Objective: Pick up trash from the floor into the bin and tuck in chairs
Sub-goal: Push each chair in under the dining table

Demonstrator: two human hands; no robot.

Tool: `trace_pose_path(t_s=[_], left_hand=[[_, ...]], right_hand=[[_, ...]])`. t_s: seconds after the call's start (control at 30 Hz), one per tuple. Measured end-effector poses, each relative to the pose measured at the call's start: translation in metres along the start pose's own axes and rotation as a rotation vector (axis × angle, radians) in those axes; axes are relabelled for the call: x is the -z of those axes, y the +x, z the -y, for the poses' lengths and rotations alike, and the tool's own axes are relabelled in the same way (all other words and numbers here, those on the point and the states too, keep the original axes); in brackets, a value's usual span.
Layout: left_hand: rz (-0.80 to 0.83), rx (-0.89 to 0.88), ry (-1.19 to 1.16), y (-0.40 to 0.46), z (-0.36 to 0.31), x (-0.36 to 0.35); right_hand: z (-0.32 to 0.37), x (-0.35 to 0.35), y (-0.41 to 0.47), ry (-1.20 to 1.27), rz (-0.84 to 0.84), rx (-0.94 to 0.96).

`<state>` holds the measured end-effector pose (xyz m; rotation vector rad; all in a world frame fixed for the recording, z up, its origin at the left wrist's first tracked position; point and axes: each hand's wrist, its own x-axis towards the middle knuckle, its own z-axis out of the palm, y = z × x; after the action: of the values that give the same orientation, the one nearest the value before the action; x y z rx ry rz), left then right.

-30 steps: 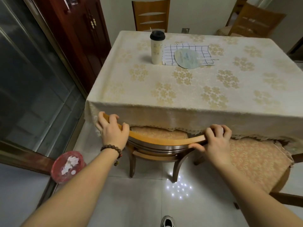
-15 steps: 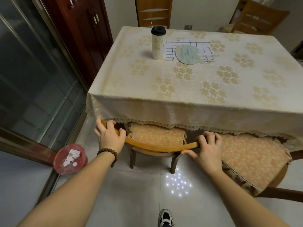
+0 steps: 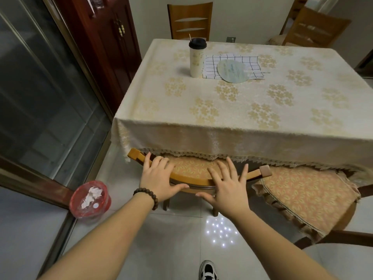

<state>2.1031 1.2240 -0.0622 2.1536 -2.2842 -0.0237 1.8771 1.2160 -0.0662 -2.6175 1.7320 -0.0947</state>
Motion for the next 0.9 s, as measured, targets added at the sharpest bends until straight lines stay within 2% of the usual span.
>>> trace_pose_path(t_s=[0.47,0.73,0.9], left_hand=[[-0.111,-0.07,0.036,0.036,0.023,-0.001],[-0.028,-0.073,0.116,0.084,0.052,0.023],[-0.023,-0.032,0.092,0.104,0.045,0.025]], right_hand=[[0.001,-0.017,0.034,0.011,-0.227,-0.022],[0.014,-0.006,0.084,0.044,-0.223,-0.049],[-0.002,-0.003,0.106,0.029,-0.195,-0.036]])
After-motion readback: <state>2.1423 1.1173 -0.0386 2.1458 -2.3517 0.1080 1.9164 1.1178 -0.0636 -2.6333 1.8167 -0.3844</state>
